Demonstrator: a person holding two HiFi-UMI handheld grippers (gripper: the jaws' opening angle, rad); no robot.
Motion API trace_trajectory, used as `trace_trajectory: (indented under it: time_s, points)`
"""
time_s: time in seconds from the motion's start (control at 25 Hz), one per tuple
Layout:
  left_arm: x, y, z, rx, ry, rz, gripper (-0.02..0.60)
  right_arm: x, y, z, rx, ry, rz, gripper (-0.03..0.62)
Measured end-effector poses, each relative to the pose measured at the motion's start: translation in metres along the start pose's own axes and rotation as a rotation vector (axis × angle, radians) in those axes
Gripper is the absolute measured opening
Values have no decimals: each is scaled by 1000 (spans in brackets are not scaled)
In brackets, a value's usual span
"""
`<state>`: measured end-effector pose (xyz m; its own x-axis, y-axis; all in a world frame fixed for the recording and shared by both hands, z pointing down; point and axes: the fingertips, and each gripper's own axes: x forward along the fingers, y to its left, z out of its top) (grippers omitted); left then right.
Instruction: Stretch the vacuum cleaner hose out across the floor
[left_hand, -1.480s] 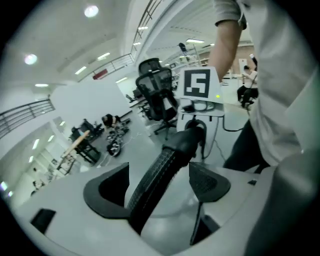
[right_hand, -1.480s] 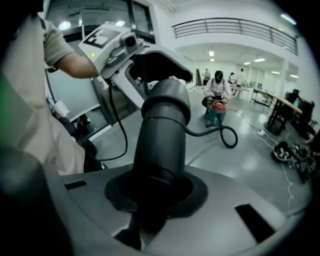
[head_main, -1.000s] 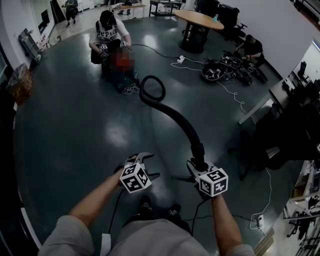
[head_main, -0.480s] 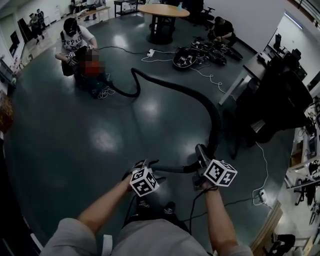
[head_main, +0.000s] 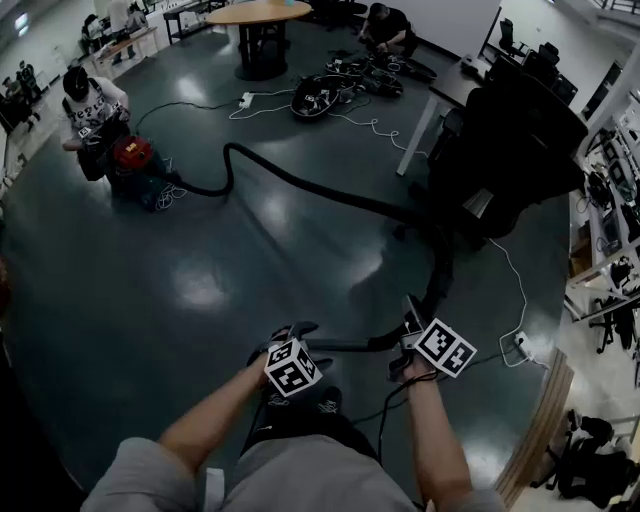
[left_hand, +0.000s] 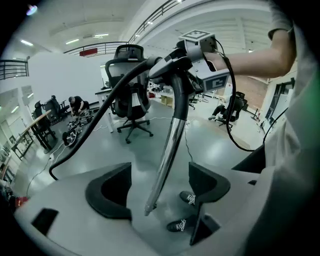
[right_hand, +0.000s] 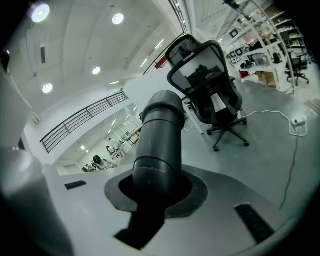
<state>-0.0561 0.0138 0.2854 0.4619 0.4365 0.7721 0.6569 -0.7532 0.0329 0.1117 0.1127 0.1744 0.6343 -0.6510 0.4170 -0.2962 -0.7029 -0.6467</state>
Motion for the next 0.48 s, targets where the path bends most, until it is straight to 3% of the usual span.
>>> trace_trajectory:
  time_s: [0.28,0.48]
  points:
    - [42,-57,21,42,29,-82,367,-51,-69,17,107,-48,-90,83]
    - [57,-81,23,96,27,-148,367,-87,-86,22,170,-125,-150,83]
